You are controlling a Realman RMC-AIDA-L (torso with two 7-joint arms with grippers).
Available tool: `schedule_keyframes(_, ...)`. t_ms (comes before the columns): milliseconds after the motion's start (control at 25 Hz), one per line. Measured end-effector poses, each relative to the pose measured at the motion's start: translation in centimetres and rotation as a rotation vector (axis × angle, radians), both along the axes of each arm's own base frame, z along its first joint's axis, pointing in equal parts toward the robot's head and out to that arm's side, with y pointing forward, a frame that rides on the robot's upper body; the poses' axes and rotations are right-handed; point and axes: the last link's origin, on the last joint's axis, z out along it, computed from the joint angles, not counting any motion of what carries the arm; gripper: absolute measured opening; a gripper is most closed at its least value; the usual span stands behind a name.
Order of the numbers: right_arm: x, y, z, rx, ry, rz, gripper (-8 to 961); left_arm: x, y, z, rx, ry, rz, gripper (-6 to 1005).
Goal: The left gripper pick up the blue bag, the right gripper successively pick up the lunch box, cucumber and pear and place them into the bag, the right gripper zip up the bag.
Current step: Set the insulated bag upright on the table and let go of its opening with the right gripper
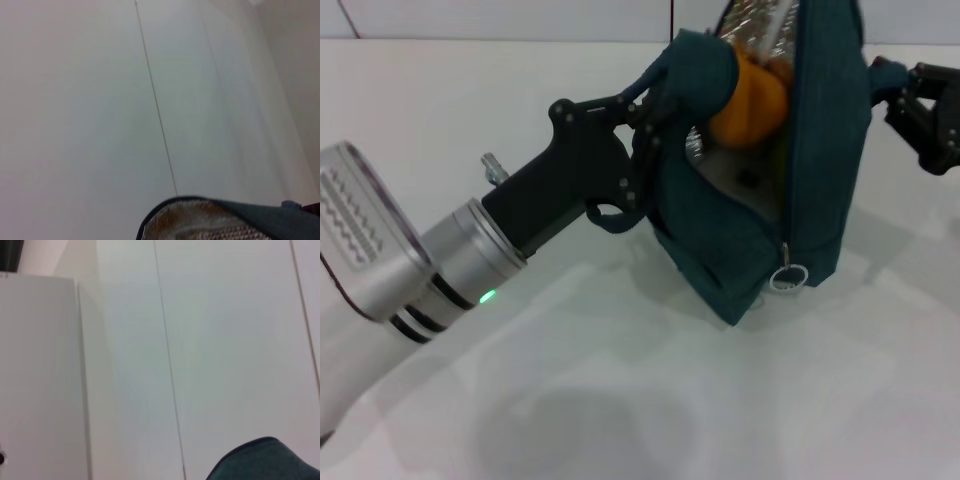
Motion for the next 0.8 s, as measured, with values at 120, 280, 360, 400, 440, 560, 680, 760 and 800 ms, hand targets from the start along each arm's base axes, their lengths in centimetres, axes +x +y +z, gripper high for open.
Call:
schedule_keyframes(120, -0.3, 0.3, -0.7, -0.028, -0.032, 0.007, 68, -0.1, -0.4, -0.3, 0.028, 0.01, 0.005, 50)
schedule_keyframes(280, -1.1, 0.5, -1.9, -0.07, -0.068, 0.032, 68, -0.1, -0.4, -0.3, 0.03, 0.008, 0.01, 50)
schedule_keyframes(360, -1.2, 0.6, -2.2, -0.076, -0.076, 0.028, 75, -0.2, -0.3, -0.2, 0.033, 0.006, 0.014, 50)
schedule_keyframes(400, -1.2, 0.6, -2.4, -0.076, -0.078, 0.025, 82, -0.2, -0.2, -0.1, 0.033, 0.002, 0.018, 50)
schedule_keyframes(440, -1.2, 0.6, -2.6, -0.075, -0.077, 0.021, 90, -0.3, -0.2, -0.1, 0.027, -0.002, 0.023, 50)
schedule_keyframes(560, -1.3, 0.7, -3.0, -0.071, -0.077, 0.011, 111, -0.5, 0.1, 0.1, 0.009, -0.012, 0.041, 54)
schedule_keyframes(680, -1.3, 0.8, -2.9, -0.062, -0.076, 0.003, 133, -0.7, 0.5, 0.3, 0.013, -0.016, 0.061, 59)
schedule_keyframes(760, -1.2, 0.9, -2.9, -0.056, -0.08, -0.003, 148, -0.7, 0.9, 0.3, 0.012, -0.026, 0.088, 63)
schedule_keyframes(800, -1.1, 1.0, -2.9, -0.051, -0.085, -0.007, 155, -0.7, 1.1, 0.3, 0.01, -0.029, 0.101, 64)
